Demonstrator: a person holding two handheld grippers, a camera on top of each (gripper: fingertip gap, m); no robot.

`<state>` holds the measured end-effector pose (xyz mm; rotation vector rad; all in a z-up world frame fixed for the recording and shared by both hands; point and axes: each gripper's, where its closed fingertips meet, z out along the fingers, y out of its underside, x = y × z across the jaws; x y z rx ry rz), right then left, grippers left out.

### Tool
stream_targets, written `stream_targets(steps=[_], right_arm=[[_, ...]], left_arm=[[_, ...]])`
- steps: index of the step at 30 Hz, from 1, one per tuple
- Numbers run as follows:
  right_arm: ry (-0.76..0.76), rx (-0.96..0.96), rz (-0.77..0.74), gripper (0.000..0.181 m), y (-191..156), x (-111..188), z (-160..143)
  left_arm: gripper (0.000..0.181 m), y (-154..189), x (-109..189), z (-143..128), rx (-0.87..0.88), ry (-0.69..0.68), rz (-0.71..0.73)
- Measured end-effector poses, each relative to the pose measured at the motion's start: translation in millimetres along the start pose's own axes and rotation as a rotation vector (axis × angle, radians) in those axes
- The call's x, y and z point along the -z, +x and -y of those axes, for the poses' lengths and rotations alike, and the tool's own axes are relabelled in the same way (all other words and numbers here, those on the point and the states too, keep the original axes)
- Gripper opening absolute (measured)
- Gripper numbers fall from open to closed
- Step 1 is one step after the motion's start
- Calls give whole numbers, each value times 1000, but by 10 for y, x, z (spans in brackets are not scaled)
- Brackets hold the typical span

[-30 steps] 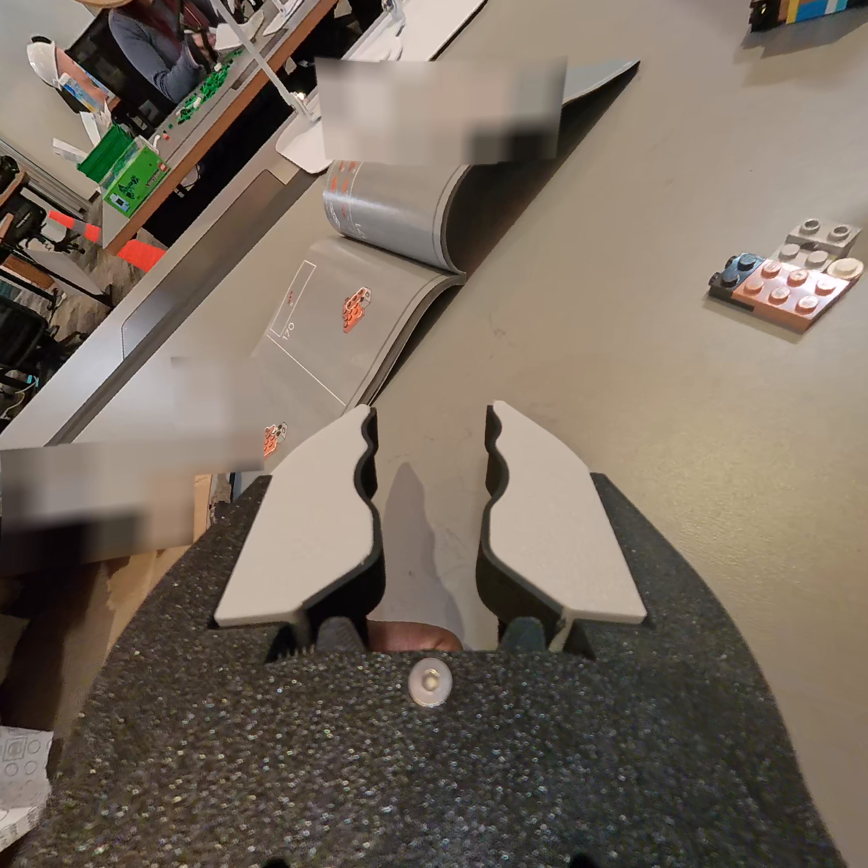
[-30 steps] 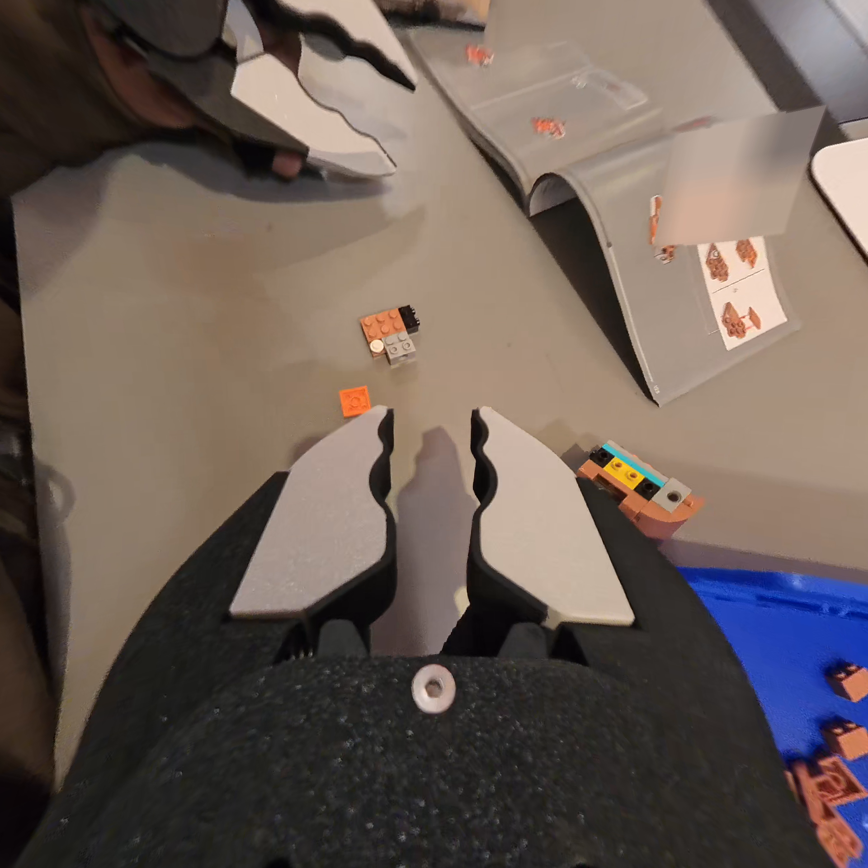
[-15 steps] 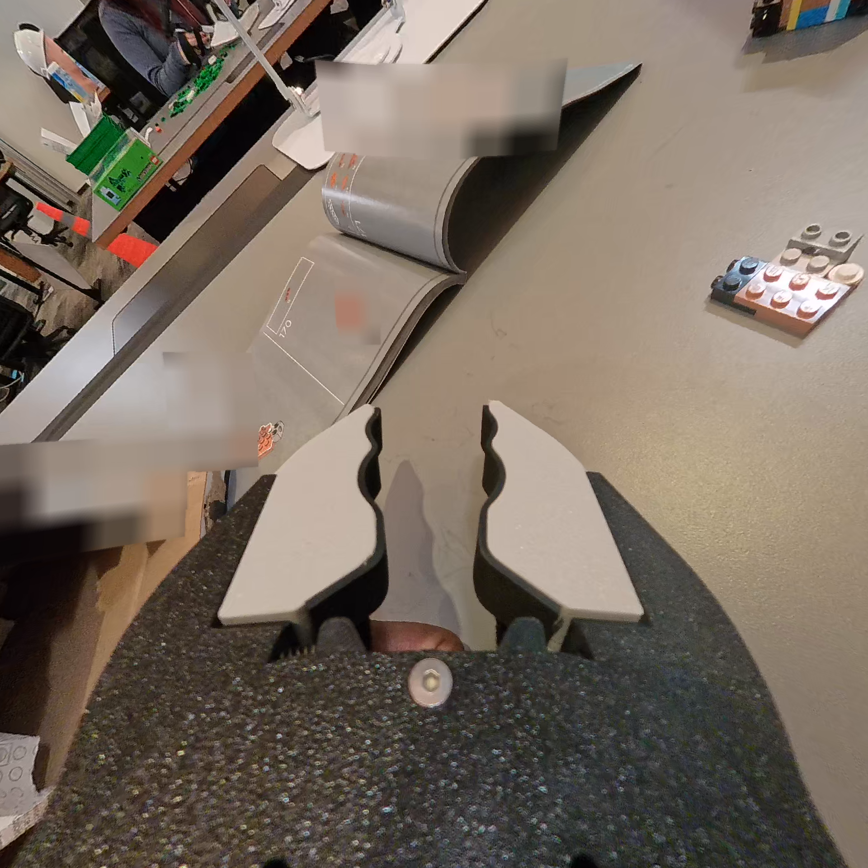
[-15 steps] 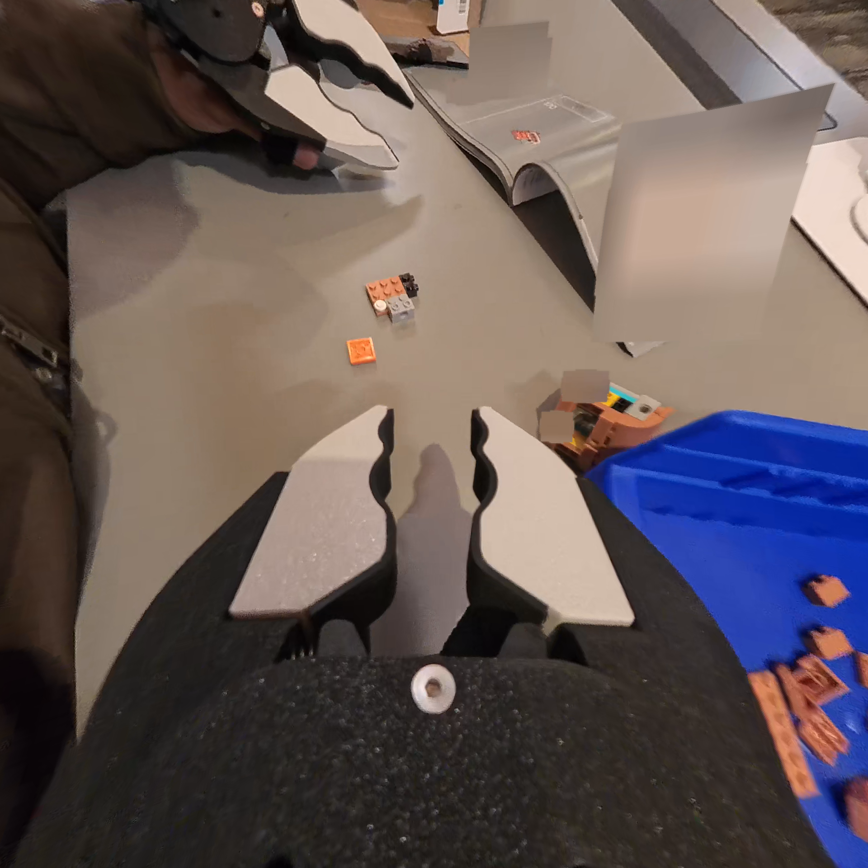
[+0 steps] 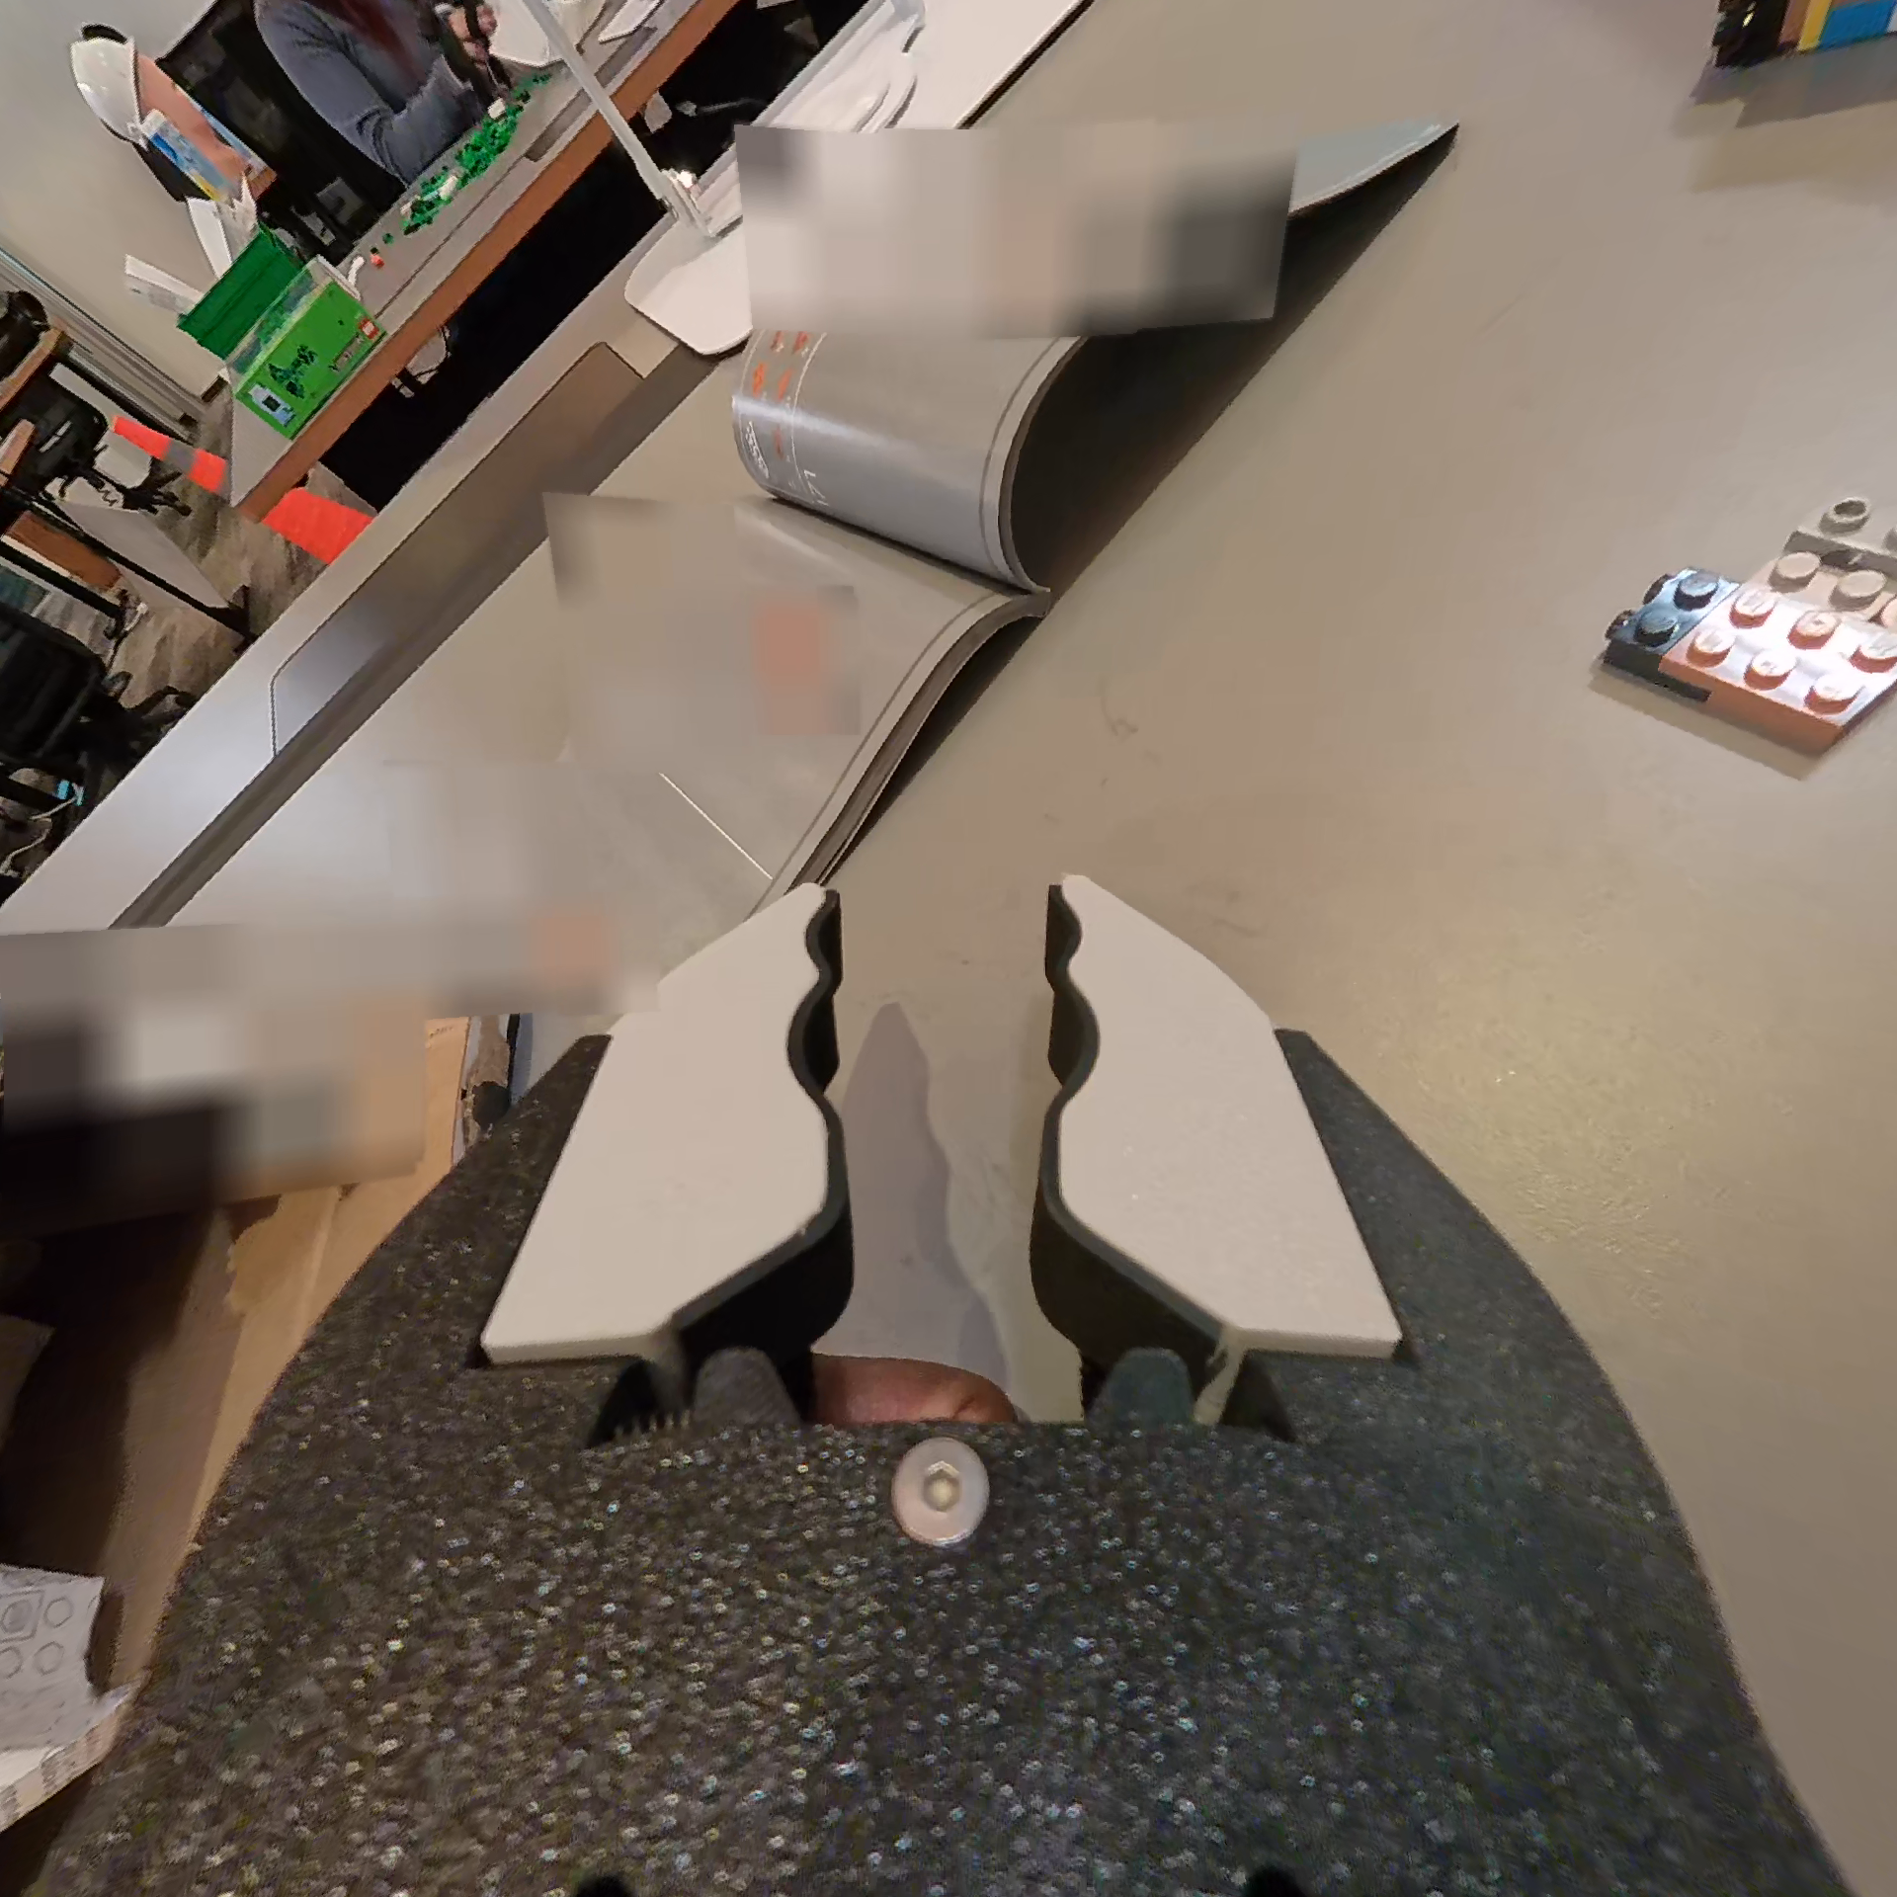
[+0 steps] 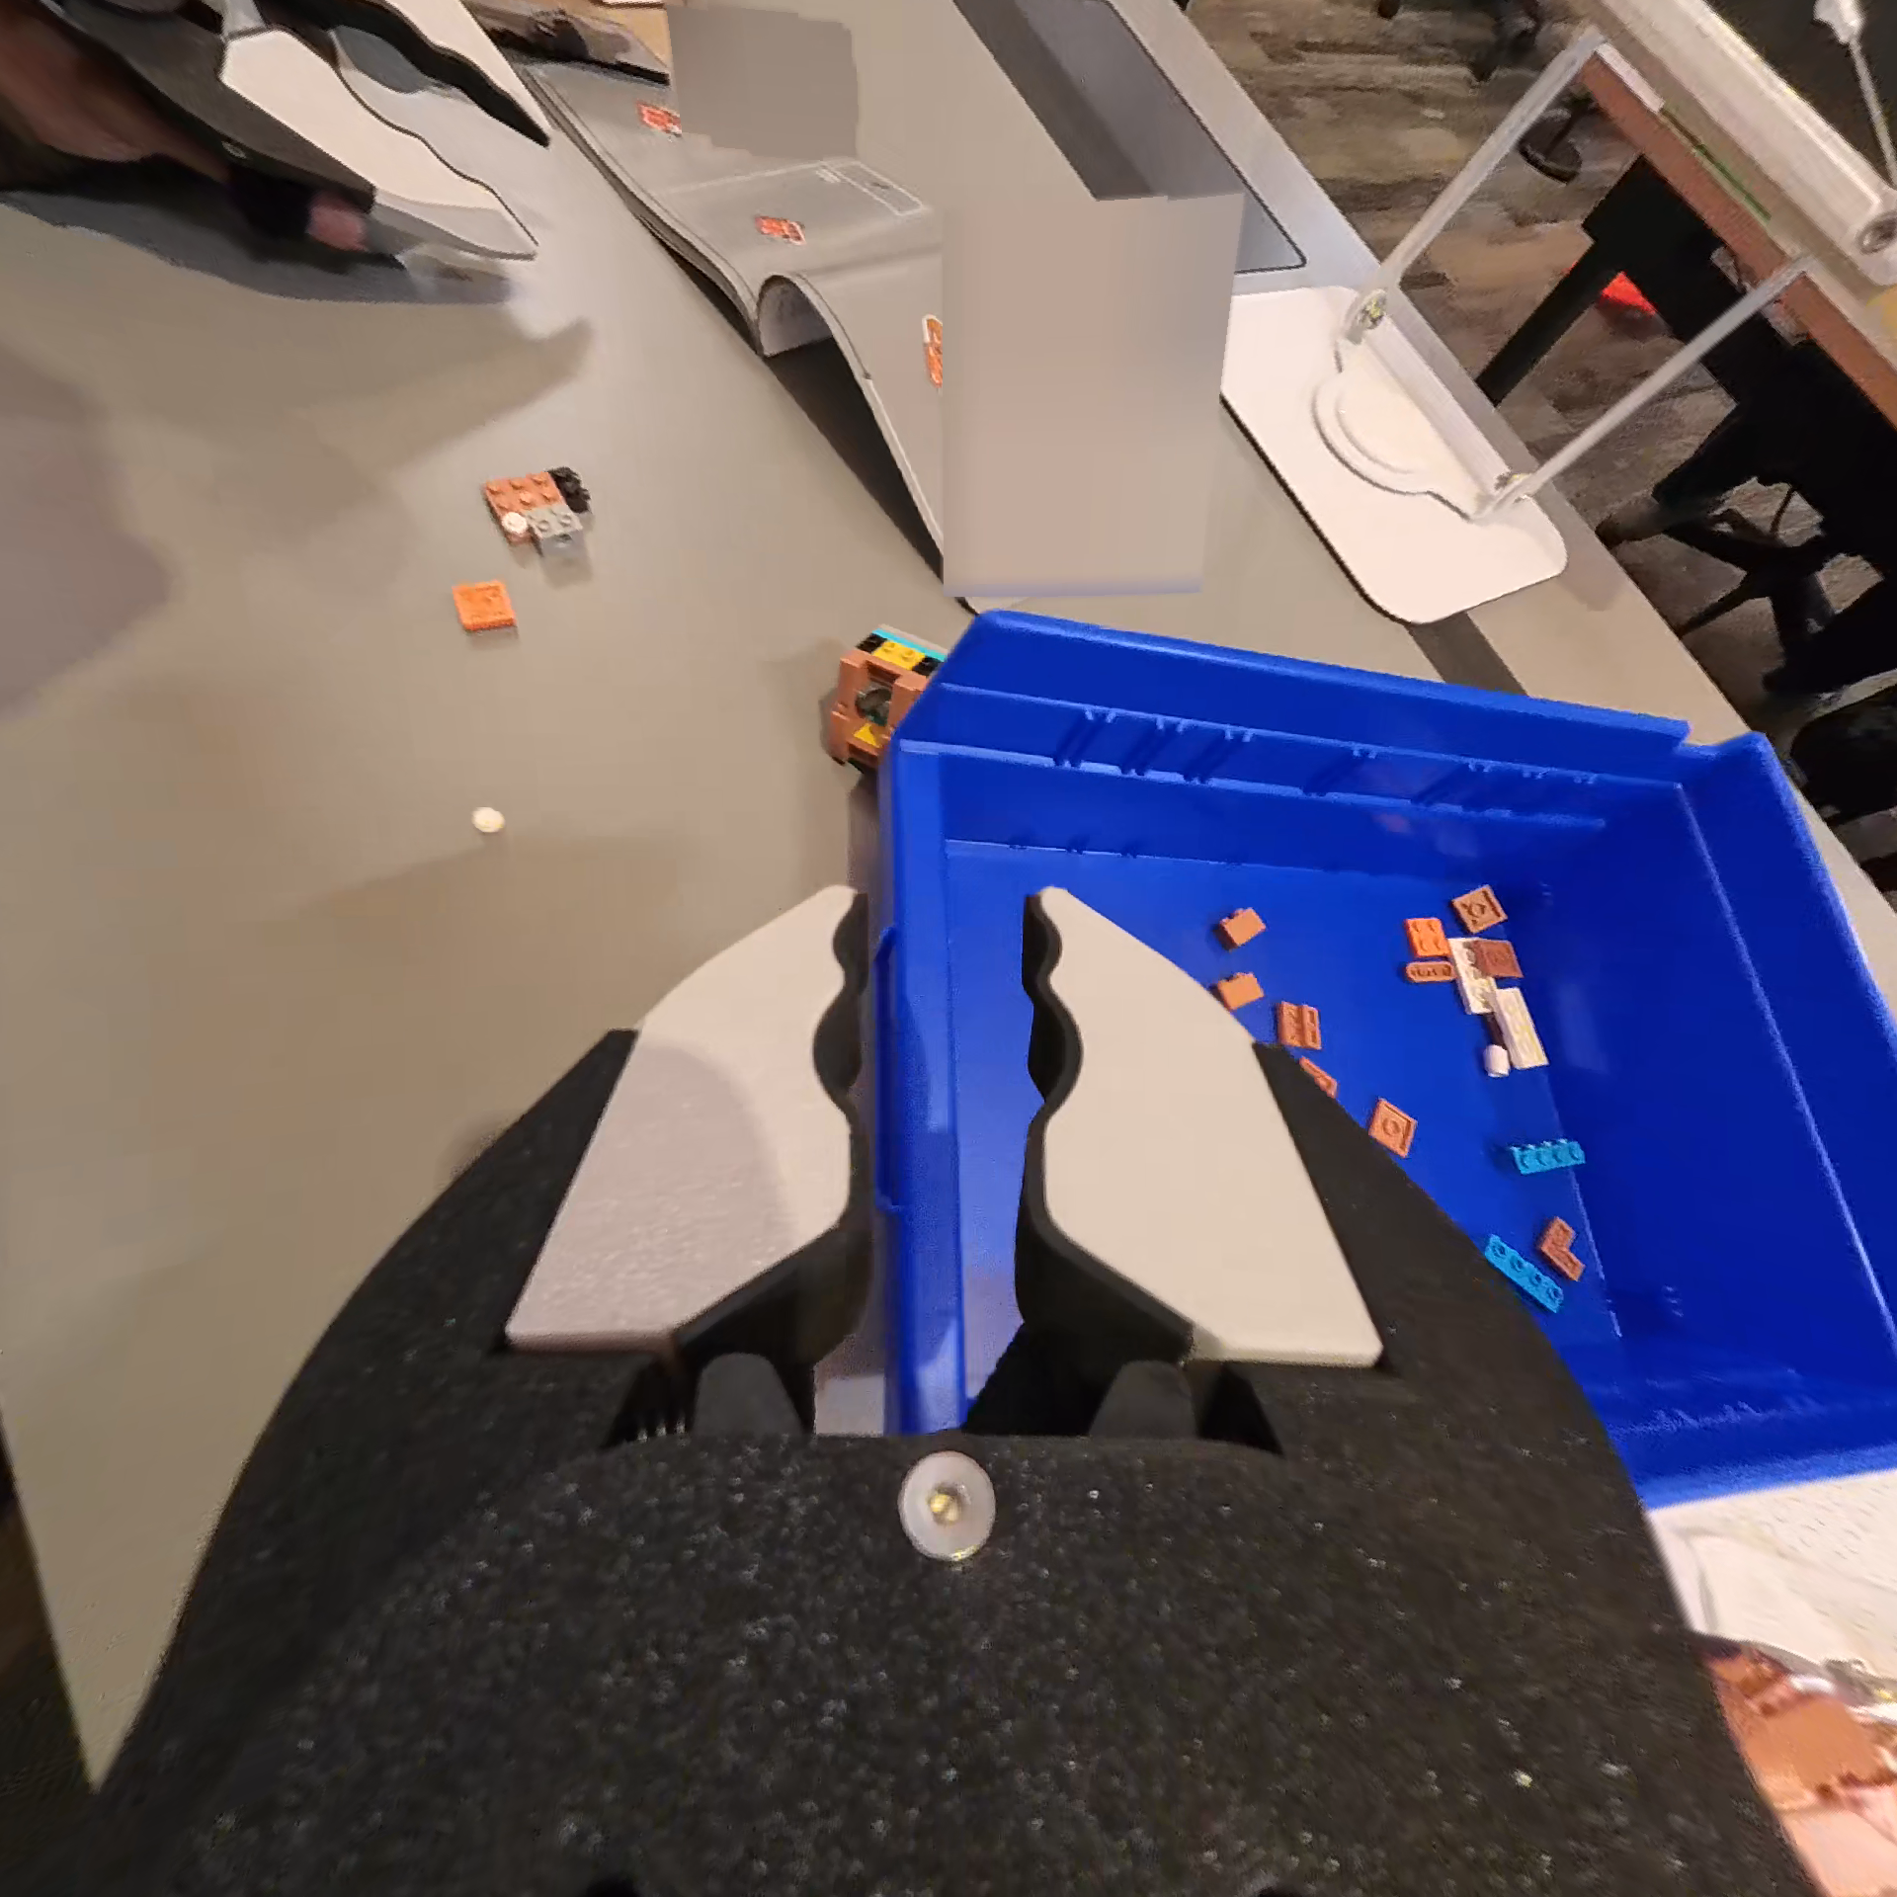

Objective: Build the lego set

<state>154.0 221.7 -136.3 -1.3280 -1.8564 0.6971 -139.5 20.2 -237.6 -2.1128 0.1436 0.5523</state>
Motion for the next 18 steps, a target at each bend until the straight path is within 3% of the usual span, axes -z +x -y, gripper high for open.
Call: stream_targets(steps=[12, 18], right_arm=[[-47, 55, -31, 29, 420, 34, -246], [-203, 209, -67, 28, 1048, -188, -369]], left_arm=[[38, 7, 5, 18, -22, 9, 18], [37, -5, -11, 20, -22, 3, 31]])
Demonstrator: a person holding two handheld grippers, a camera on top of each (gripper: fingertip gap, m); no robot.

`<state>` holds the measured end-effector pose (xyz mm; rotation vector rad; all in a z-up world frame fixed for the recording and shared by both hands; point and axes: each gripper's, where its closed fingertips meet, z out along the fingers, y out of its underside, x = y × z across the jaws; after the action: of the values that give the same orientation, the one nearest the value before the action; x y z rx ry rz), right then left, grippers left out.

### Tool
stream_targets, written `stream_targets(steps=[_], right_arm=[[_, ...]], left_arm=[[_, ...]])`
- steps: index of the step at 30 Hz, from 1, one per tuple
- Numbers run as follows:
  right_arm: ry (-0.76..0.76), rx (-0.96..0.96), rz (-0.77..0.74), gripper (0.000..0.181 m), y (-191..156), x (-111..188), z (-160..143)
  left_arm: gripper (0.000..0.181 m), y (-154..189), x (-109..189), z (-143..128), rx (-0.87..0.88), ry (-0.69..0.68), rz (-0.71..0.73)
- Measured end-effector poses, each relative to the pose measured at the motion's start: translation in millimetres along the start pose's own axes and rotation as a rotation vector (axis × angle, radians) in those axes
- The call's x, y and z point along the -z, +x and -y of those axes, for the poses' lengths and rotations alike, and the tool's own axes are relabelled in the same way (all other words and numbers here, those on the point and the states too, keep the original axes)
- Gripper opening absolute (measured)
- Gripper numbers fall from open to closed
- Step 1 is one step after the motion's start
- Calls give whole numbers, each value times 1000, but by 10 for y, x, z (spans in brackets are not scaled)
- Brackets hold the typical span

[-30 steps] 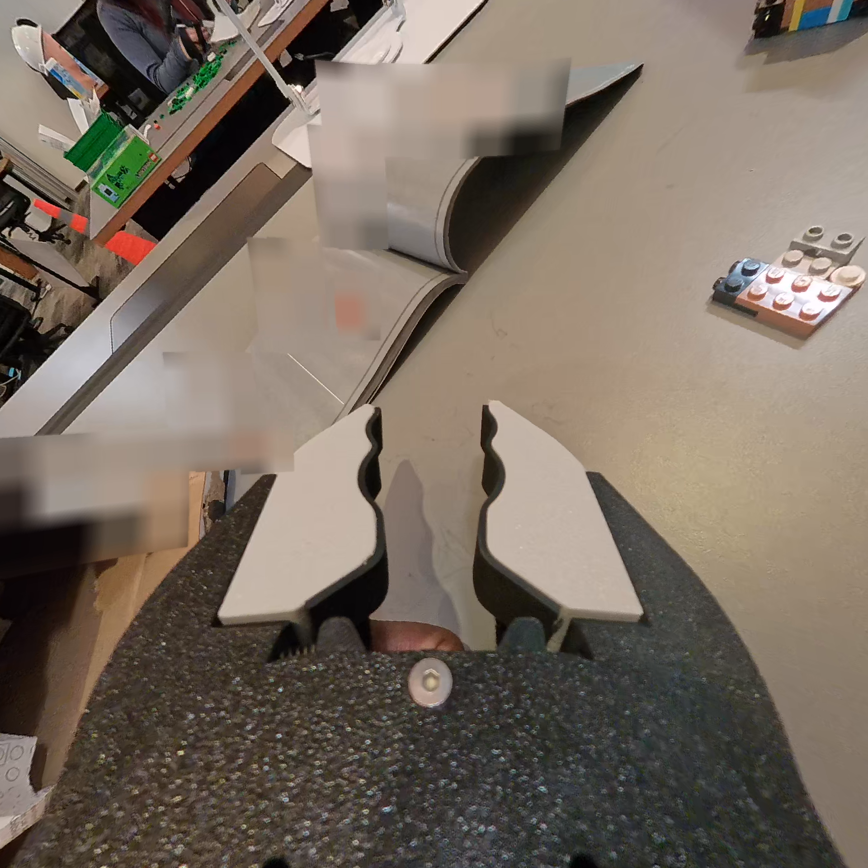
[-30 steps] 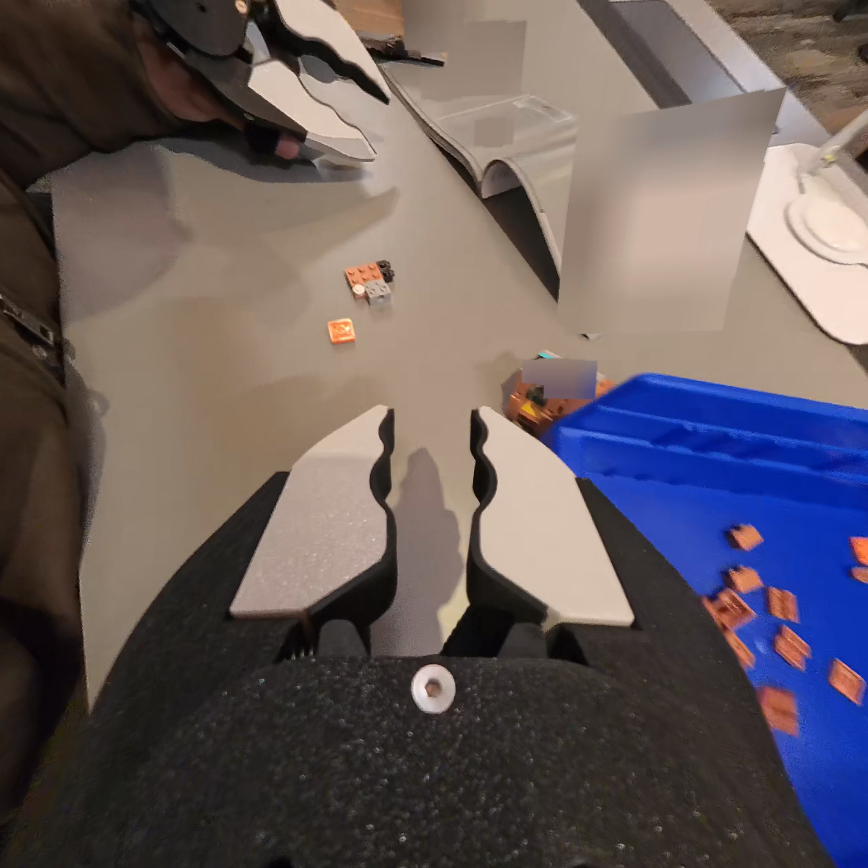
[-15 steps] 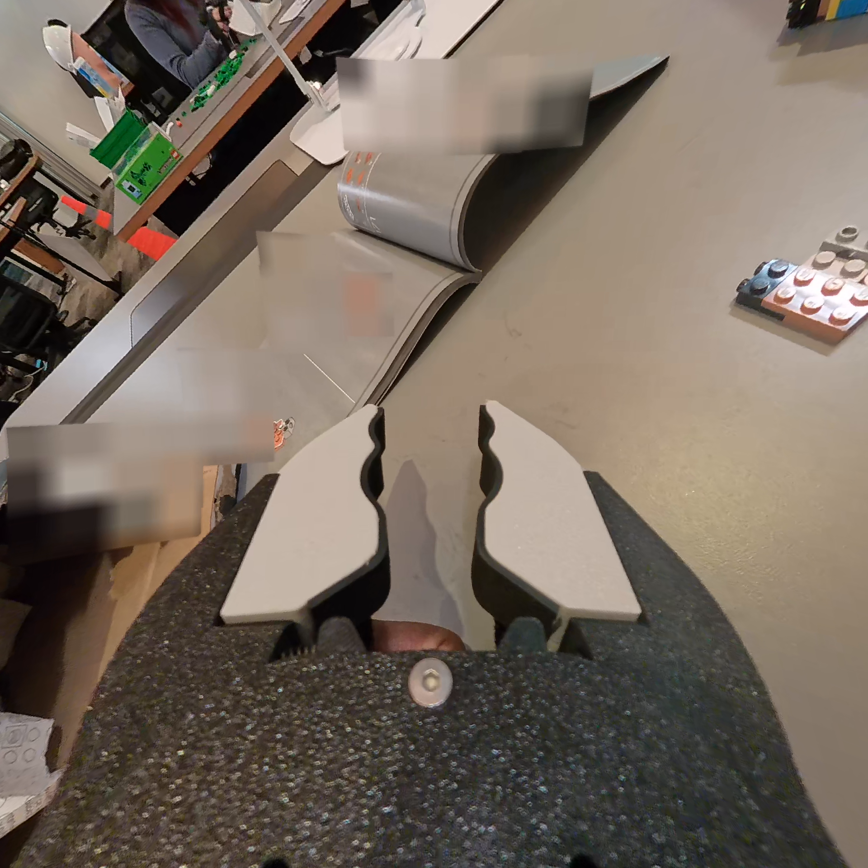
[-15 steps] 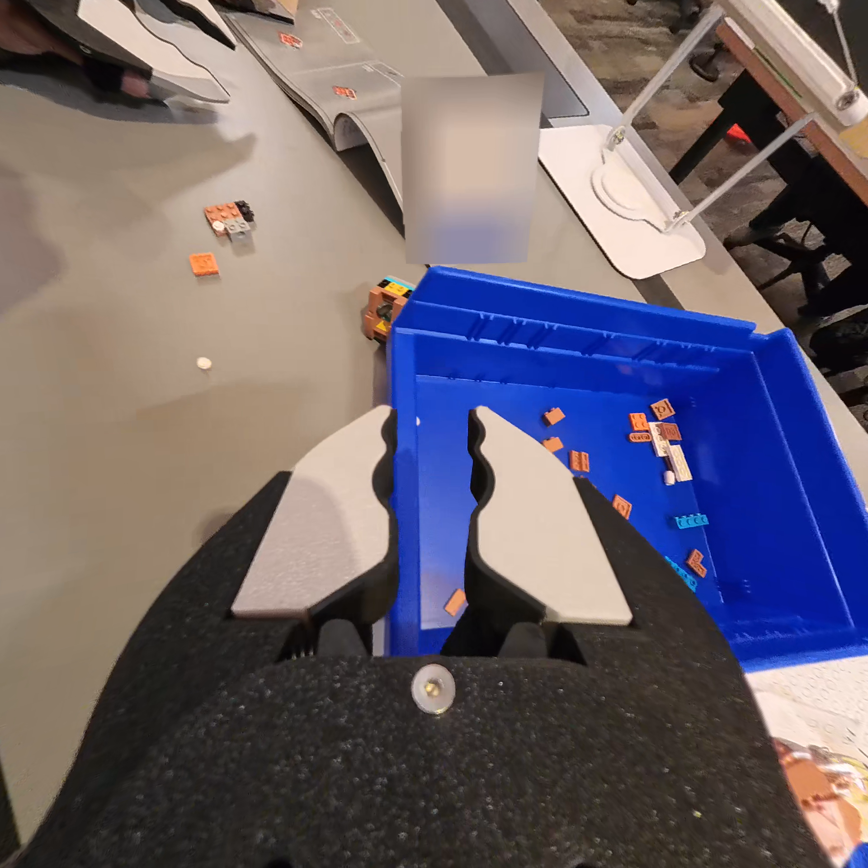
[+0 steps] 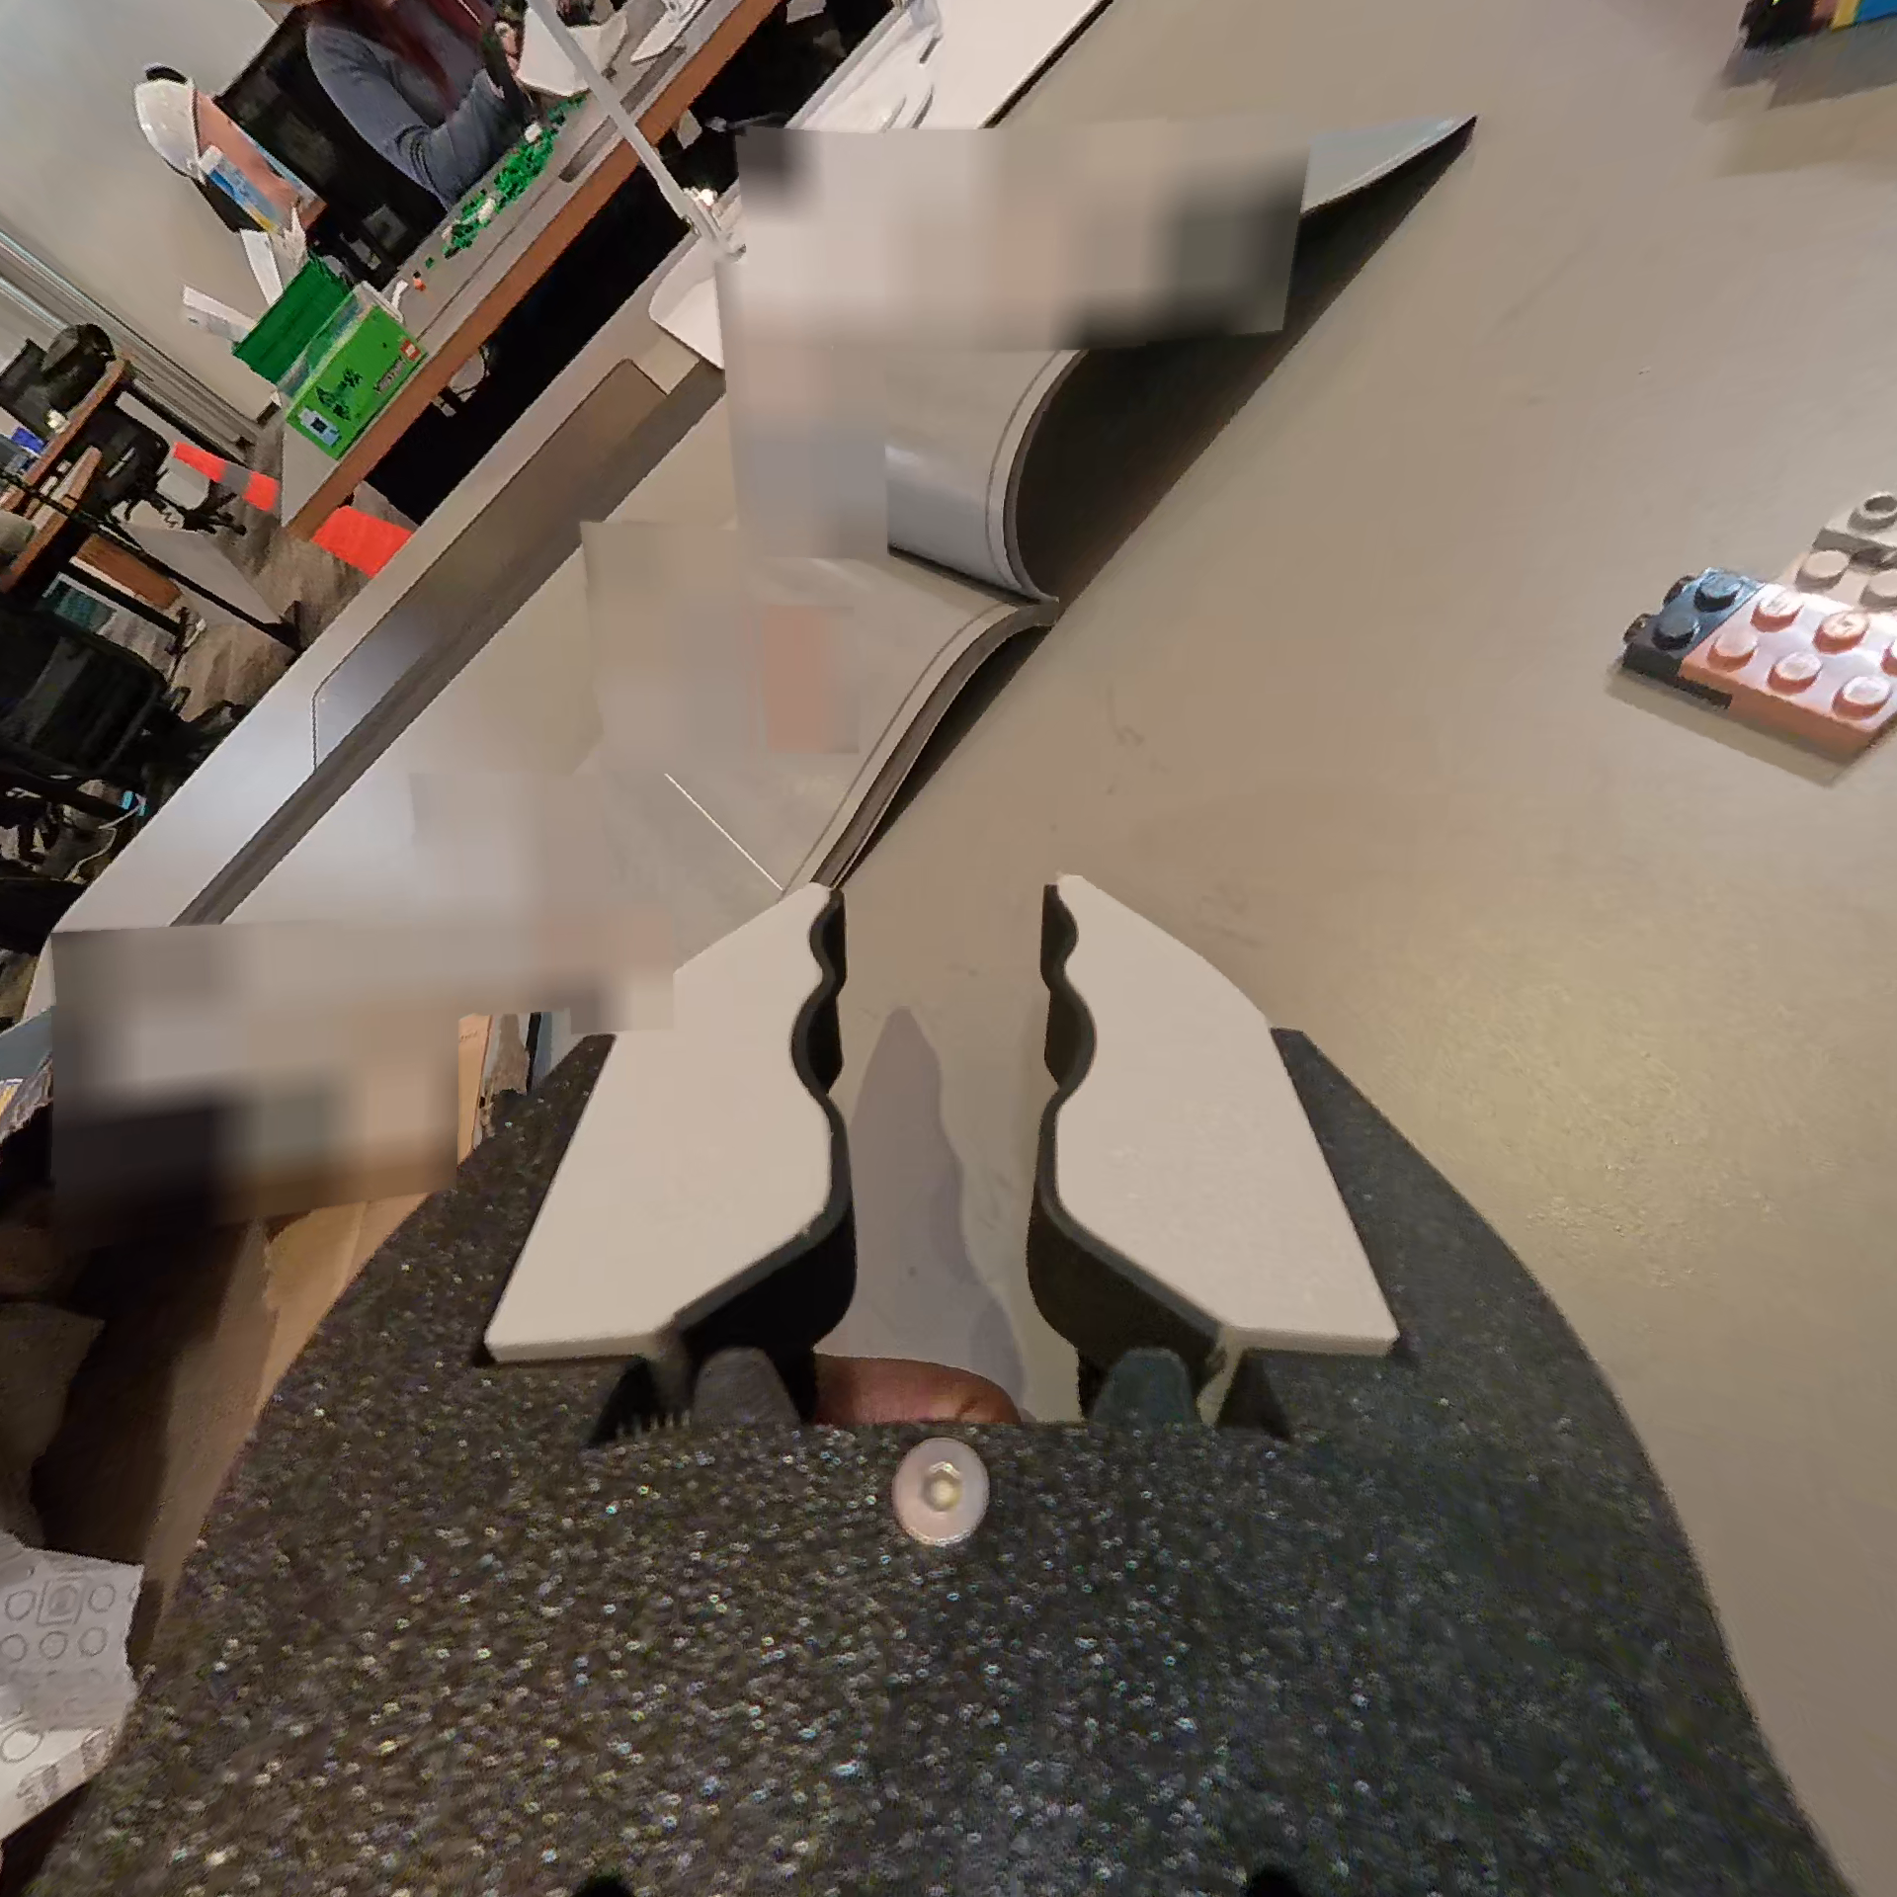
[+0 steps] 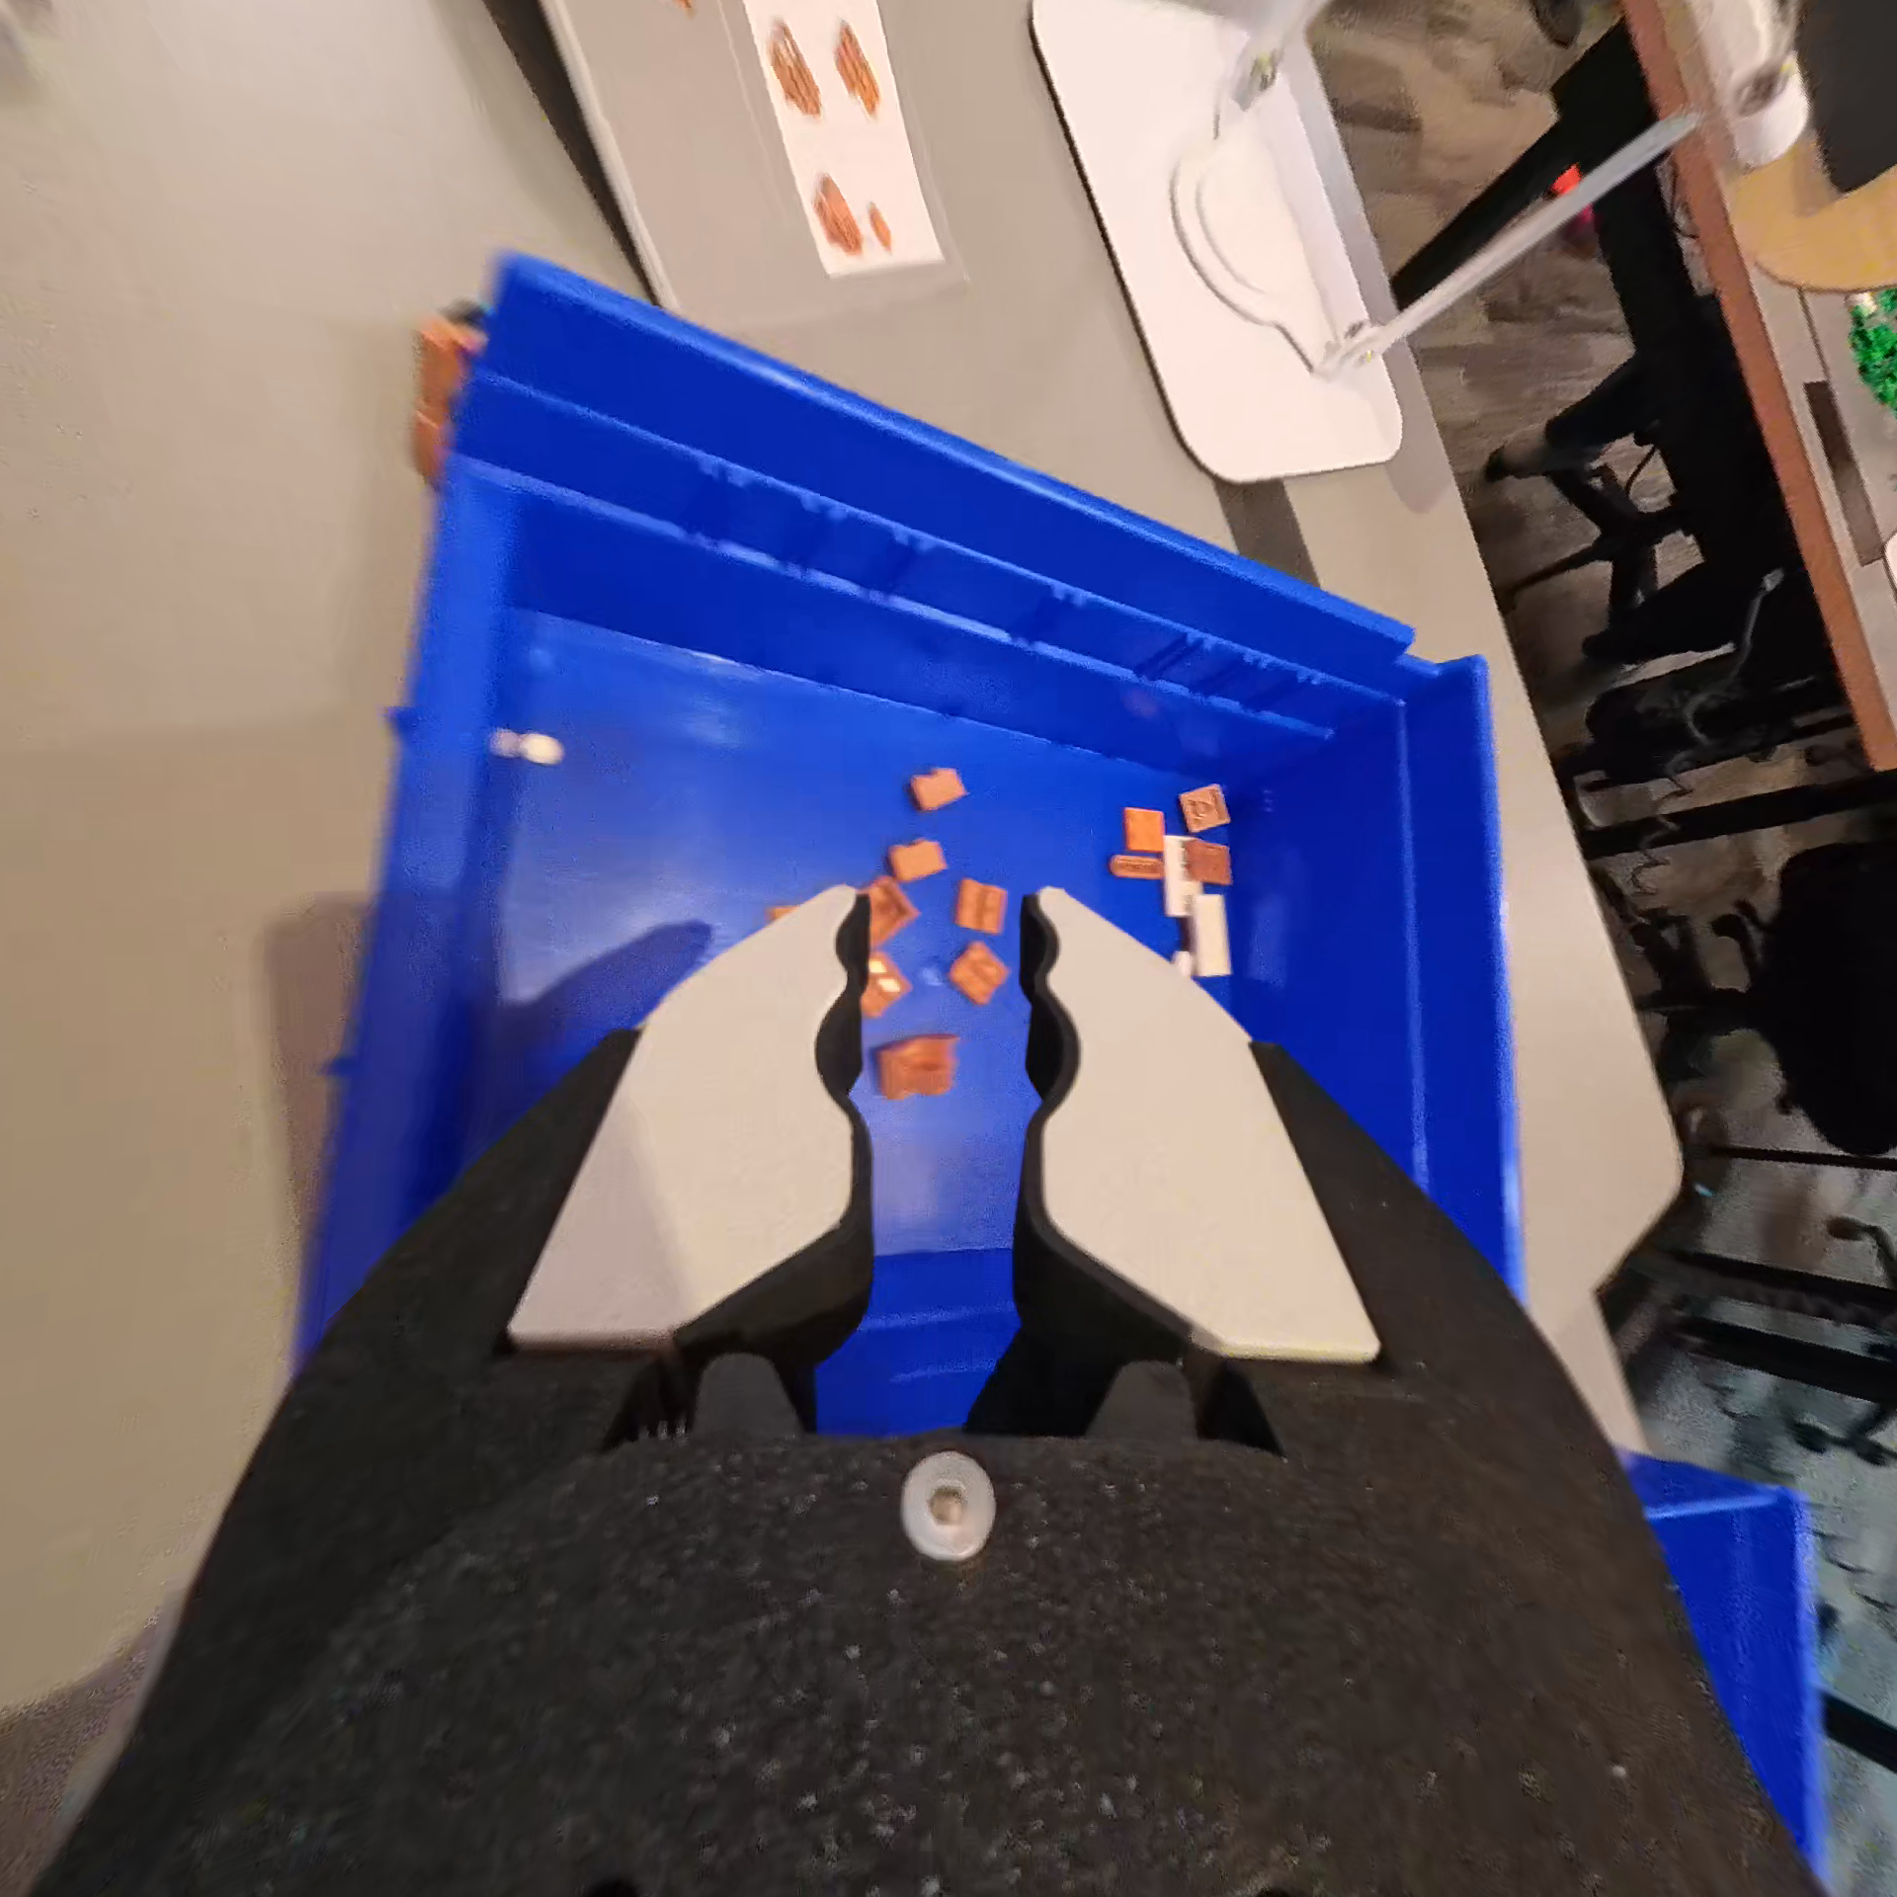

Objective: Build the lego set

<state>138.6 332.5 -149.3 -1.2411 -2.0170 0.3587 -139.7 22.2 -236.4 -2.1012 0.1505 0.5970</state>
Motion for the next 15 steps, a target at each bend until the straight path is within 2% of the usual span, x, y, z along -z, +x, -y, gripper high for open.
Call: stream_targets(steps=[4, 9, 15], right_arm=[[-124, 42, 78, 28, 431, -543, -70], [-311, 62, 158, 28, 763, -1237, -330], [-358, 15, 188, 29, 876, -1521, -472]], left_arm=[[36, -4, 0, 2, -8, 0, 10], [36, -11, 15, 1, -16, 5, 26], [36, -2, 24, 7, -26, 14, 26]])
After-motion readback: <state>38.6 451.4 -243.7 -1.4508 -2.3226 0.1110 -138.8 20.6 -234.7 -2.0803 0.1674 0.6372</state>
